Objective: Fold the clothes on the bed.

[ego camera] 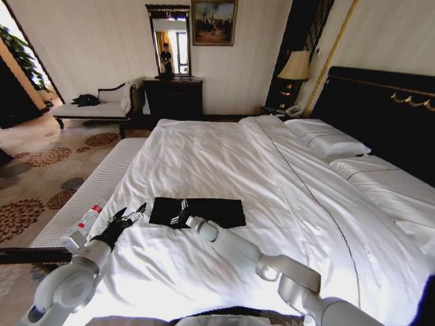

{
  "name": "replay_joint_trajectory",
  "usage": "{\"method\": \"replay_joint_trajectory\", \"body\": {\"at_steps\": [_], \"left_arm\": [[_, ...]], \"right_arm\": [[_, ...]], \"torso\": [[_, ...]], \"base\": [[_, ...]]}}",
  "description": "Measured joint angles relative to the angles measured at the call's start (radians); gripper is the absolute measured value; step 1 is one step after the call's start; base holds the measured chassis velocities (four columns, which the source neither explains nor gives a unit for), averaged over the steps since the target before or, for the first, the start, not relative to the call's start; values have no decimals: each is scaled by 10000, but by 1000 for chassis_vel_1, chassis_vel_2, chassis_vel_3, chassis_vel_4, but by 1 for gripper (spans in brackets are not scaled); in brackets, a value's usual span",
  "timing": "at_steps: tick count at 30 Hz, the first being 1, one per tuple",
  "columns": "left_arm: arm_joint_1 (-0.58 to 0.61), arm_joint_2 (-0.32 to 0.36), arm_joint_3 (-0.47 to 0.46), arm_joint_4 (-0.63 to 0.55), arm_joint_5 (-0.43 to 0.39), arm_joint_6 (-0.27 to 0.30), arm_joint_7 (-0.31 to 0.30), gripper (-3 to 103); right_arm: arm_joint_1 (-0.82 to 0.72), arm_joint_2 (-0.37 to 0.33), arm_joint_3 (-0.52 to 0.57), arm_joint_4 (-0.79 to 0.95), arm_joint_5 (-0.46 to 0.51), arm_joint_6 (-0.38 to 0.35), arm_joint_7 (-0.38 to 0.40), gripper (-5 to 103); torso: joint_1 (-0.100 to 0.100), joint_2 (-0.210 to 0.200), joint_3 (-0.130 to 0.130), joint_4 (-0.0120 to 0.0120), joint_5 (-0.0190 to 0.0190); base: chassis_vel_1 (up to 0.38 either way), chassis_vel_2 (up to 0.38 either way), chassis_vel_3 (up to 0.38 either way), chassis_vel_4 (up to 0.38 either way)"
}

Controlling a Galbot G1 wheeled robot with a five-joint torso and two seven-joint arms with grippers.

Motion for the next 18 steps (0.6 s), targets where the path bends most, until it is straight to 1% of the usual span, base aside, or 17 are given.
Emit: {"method": "replay_joint_trajectory", "body": {"at_steps": [1, 4, 6, 7, 9, 11, 12, 13, 14, 16, 18], "left_arm": [[0, 0, 0, 0, 0, 0, 0, 100], [-151, -86, 136, 27, 30, 21, -25, 100], [-309, -137, 295, 106, 139, 32, -66, 100], [-309, -137, 295, 106, 139, 32, -66, 100], [-454, -187, 496, 229, 369, 33, -77, 100], [-558, -265, 729, 334, 543, 33, -77, 100], [-571, -293, 838, 357, 659, 27, -50, 100], [-571, -293, 838, 357, 659, 27, -50, 100], [-574, -316, 954, 381, 836, 17, -10, 100], [-583, -340, 1191, 468, 1381, -54, 77, 100], [-579, -345, 1408, 595, 2176, -140, 169, 100]], "right_arm": [[0, 0, 0, 0, 0, 0, 0, 100], [-5, -644, -8, 1462, 499, -419, 256, 100], [-5, -1091, 273, 2215, 882, -703, 467, 100], [-5, -1091, 273, 2215, 882, -703, 467, 100], [-146, -1579, 786, 2871, 1469, -1041, 715, 100], [-541, -2507, 1770, 3466, 2432, -1484, 1003, 100], [-749, -2954, 2205, 3669, 2895, -1702, 1124, 100], [-749, -2954, 2205, 3669, 2895, -1702, 1124, 100], [-1032, -3489, 2717, 3948, 3500, -1974, 1279, 100], [-1466, -4269, 3420, 4408, 4488, -2399, 1502, 100], [-1940, -4852, 3951, 4940, 5407, -2797, 1558, 100]], "torso": [[0, 0, 0, 0, 0], [0, 0, 0, -2, 0], [-1, 1, -1, 1, 3], [-1, 1, -1, 1, 3], [0, 0, -1, 1, 4], [1, 0, 0, 3, 4], [1, 0, 0, -1, 3], [1, 0, 0, -1, 3], [0, 0, 0, -10, 3], [0, 0, -1, -12, 5], [0, 0, -1, -10, 5]], "base": [[0, 0, 0, 0], [0, 0, 0, 0], [0, 0, 0, 0], [0, 0, 0, 0], [0, 0, 0, 0], [0, 0, 0, 0], [0, 0, 0, 0], [0, 0, 0, 0], [0, 0, 0, 0], [0, 0, 0, 0], [0, 0, 0, 0]]}}
